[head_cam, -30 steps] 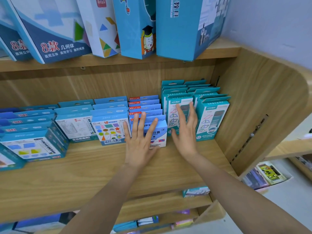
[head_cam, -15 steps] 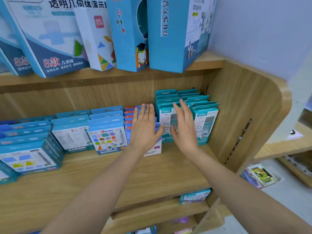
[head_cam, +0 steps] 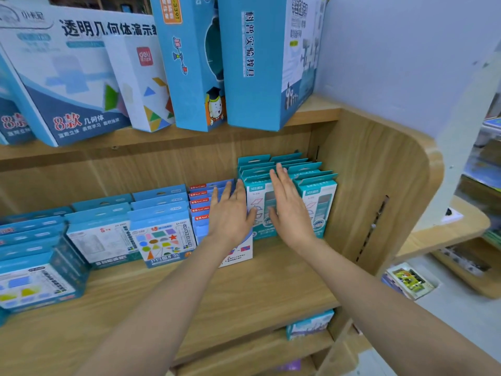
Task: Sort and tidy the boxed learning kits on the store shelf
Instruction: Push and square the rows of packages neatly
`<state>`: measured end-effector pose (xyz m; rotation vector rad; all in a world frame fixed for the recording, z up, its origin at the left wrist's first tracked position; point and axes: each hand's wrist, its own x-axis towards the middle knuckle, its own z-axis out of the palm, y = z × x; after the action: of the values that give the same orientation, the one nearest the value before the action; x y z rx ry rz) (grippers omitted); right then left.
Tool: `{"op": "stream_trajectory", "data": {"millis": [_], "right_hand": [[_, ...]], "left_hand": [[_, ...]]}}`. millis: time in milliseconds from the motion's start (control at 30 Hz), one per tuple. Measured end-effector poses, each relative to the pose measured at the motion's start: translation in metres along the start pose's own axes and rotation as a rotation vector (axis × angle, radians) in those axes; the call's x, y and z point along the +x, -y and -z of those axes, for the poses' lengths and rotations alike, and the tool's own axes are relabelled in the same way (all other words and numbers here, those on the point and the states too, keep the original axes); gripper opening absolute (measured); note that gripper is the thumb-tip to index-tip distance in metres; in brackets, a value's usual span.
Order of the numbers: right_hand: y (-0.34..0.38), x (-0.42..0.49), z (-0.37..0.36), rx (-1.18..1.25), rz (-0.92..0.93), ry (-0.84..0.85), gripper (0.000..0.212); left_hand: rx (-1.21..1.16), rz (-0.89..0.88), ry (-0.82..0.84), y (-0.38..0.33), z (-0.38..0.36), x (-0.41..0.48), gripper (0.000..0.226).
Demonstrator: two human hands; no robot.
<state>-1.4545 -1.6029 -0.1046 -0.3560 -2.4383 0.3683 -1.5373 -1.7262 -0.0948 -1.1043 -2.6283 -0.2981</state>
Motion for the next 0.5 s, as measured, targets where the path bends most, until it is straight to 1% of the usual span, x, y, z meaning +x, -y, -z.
{"op": "stream_trajectory", "data": {"millis": [133, 333, 433, 500], "right_hand": [[0.001, -0.005, 0.004, 0.084, 0.05, -0.037, 0.078], [-0.012, -0.021, 0.026, 0.122, 0.117, -0.186, 0.058], [-0.02, -0.027, 0.034, 0.101, 0.099, -0.262, 0.056], [-0.023, -0.032, 0.034, 0.102, 0.098, -0.245, 0.057]], "left_hand": [[-0.01, -0.009, -0.06, -0.001, 0.0, -0.004, 0.076], [-0.016, -0.038, -0.208, -0.014, -0.006, -0.012, 0.083], [-0.017, 0.027, -0.25, -0.024, -0.008, -0.01, 0.085], [0.0, 0.061, -0.261, -0.029, -0.009, -0.009, 0.086]]}}
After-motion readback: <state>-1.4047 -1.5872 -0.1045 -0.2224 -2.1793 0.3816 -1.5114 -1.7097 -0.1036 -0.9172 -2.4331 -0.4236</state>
